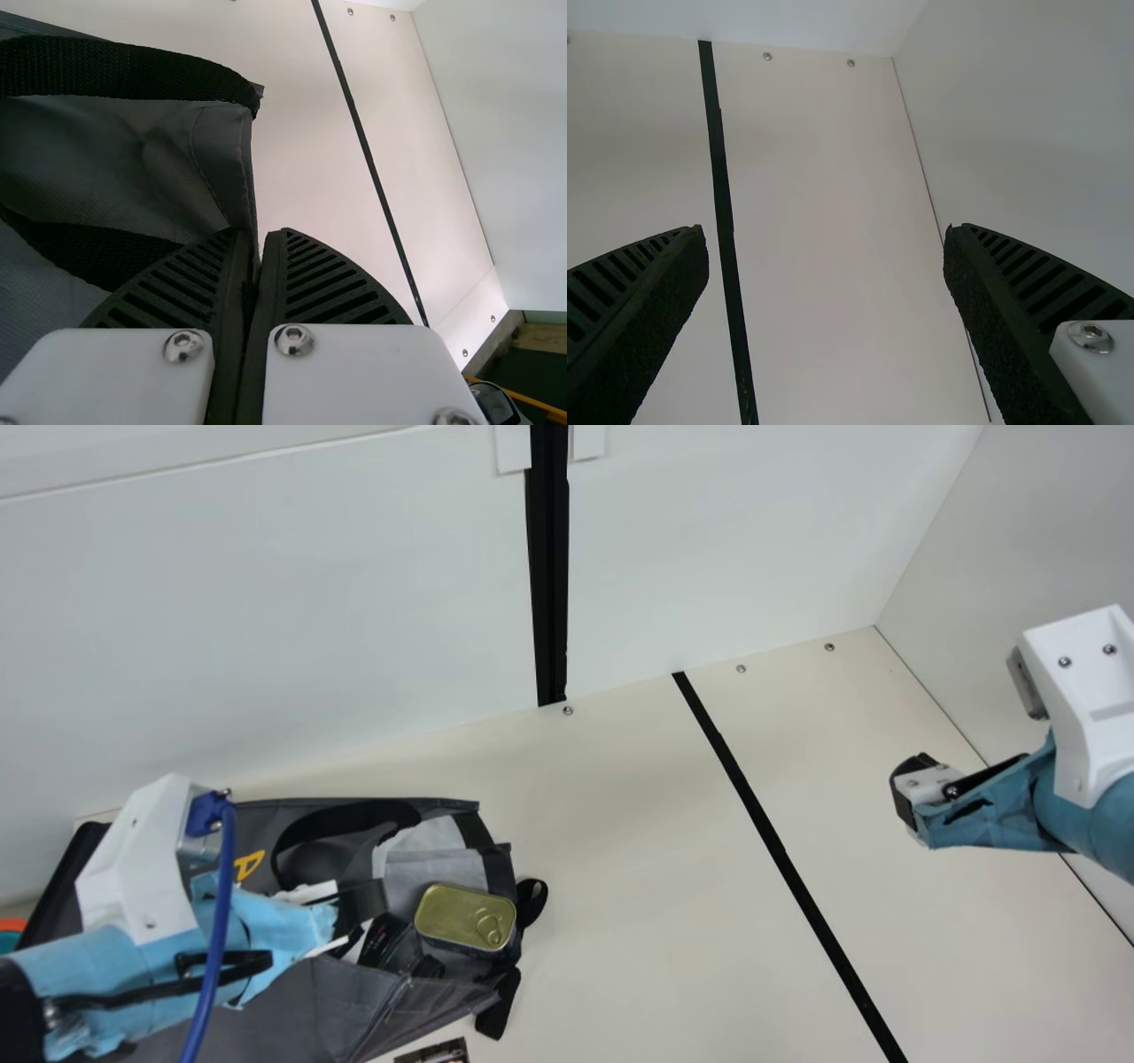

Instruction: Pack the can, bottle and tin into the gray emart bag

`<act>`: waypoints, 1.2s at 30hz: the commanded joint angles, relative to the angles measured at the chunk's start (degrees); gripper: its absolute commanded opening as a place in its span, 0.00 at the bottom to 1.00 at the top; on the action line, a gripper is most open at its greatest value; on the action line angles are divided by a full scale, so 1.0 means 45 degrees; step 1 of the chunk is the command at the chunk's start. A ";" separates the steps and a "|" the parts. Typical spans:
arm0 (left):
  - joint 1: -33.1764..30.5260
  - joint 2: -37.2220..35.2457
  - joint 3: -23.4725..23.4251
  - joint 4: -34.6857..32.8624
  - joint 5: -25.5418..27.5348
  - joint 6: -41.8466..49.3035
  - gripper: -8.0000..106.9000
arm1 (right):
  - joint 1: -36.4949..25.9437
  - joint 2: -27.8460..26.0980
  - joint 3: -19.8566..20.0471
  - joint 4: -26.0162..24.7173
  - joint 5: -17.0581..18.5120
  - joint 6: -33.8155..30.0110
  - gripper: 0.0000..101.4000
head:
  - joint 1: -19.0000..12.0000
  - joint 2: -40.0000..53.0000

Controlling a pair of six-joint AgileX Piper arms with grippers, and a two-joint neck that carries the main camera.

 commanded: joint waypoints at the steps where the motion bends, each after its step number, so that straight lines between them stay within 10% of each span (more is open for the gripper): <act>1: 0.0000 0.0000 0.0000 0.0000 0.0000 0.0000 0.16 | 0.0029 -0.0033 -0.0083 -0.0070 0.0162 0.0070 0.90 | -0.0289 -0.0030; 36: 0.0000 0.0000 0.0000 0.0000 0.0000 0.0000 0.16 | -0.0687 0.0239 -0.0592 0.0892 0.0724 -0.0375 0.90 | -0.0289 -0.0030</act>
